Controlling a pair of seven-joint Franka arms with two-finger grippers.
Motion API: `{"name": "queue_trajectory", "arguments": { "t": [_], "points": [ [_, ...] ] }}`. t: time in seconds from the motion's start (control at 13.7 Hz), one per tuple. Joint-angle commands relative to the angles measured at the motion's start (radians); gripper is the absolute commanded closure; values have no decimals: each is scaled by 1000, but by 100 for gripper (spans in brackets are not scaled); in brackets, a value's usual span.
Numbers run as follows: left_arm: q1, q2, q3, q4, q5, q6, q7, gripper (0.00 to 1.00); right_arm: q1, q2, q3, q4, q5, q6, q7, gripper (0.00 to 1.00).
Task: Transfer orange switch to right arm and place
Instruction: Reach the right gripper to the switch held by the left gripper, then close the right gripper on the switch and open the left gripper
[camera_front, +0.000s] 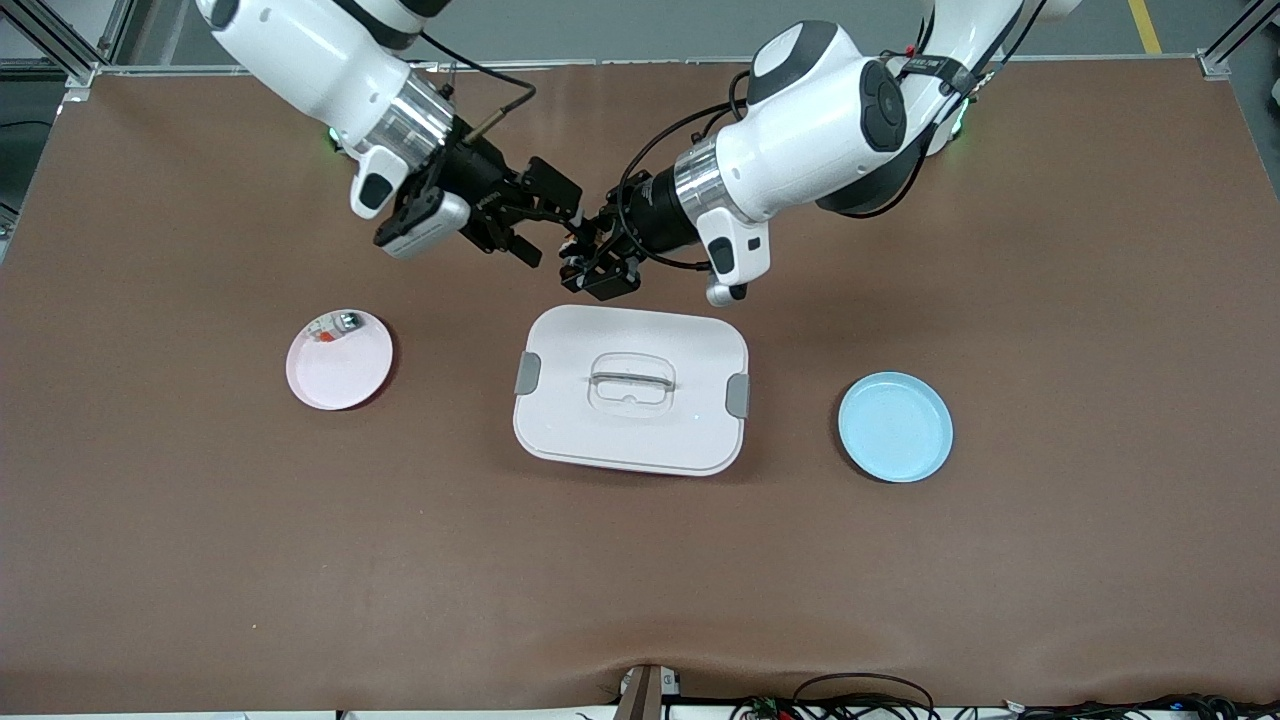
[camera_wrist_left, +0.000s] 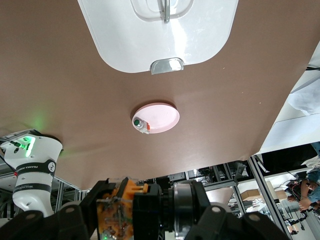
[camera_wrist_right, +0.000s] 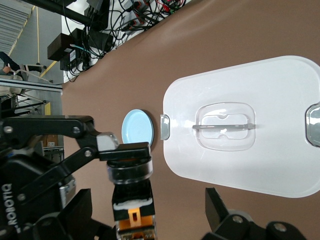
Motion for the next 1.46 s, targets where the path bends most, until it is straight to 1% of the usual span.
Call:
{"name": "queue_trajectory", "arguments": {
  "t": [0.0,0.15,0.29,0.44,0.51,0.59,1.02,1.1,1.24,1.32,1.39],
  "points": [
    [2,-4,-3,4,12,9,-13,72,11,6,-2,1,-13,15,25,0],
    [4,-4,-3,4,12,9,-13,72,11,8,-2,2,-13,15,24,0],
    [4,-4,-3,4,12,9,-13,72,19,8,-1,4,-13,14,82,10],
    [4,-5,-3,4,12,9,-14,72,31,8,-2,6,-15,14,98,46],
    [4,-4,-3,4,12,9,-14,72,31,8,-2,7,-15,14,98,72],
    [4,-4,-3,4,12,9,-14,72,31,8,-2,9,-15,14,99,100],
    [5,-5,-3,3,12,9,-11,71,33,25,-2,21,-15,14,111,100],
    [4,-5,-3,3,12,9,-11,66,33,29,-2,30,-16,12,110,100],
    [8,-4,-4,4,12,9,-10,39,37,32,-2,38,-38,11,110,100],
    [13,-4,-4,4,10,9,-10,21,37,32,-2,44,-45,6,110,100],
    [13,-4,-4,4,10,7,-13,0,37,37,-2,47,-48,4,110,100]
  ]
}}
